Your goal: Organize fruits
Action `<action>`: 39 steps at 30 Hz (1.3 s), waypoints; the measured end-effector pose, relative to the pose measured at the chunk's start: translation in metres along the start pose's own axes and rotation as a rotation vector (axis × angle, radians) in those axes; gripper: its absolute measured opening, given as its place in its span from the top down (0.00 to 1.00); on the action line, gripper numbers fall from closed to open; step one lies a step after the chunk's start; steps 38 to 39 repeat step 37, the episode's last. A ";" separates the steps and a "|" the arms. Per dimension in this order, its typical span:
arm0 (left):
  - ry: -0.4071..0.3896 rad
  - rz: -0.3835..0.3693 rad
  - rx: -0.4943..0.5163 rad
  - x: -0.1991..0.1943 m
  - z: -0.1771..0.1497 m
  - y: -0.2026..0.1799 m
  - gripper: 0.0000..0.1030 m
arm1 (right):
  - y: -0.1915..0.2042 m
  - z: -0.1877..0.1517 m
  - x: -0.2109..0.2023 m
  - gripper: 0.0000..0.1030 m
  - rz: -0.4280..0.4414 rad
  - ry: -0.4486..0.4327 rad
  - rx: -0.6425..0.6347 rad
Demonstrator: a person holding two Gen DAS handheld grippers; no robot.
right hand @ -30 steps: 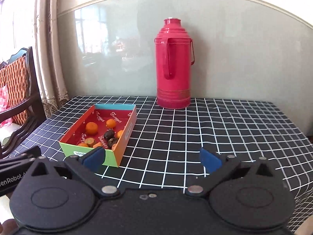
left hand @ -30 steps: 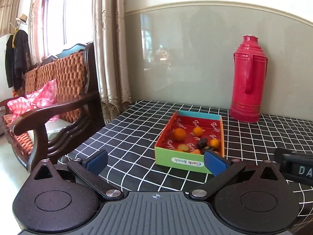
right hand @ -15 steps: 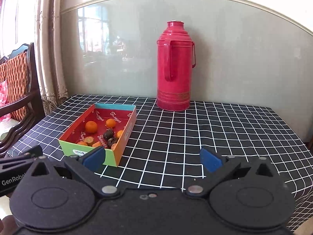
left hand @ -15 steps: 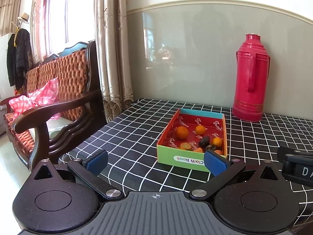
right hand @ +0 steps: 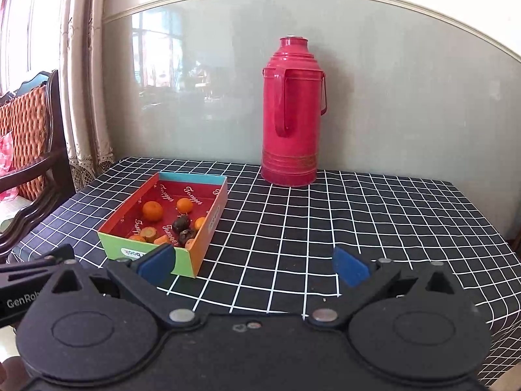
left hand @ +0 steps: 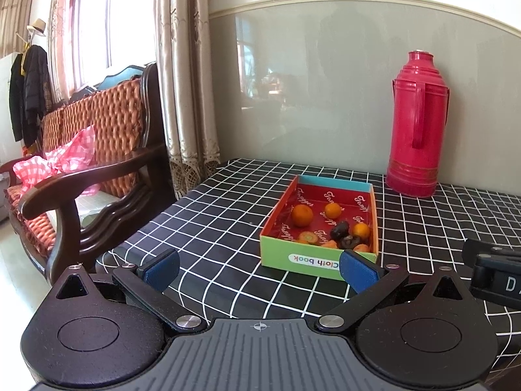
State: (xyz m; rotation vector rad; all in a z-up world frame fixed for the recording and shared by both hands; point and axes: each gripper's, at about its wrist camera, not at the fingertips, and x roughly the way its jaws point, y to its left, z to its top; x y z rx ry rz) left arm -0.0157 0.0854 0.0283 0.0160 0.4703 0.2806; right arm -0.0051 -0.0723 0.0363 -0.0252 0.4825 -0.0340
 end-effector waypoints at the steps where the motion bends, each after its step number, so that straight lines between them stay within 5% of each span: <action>1: 0.003 0.000 0.005 0.001 0.000 -0.001 0.00 | 0.000 0.000 0.000 0.06 -0.002 0.000 0.001; 39: -0.011 -0.020 -0.006 -0.002 0.005 -0.004 0.00 | -0.006 0.001 0.000 0.06 -0.035 -0.011 0.024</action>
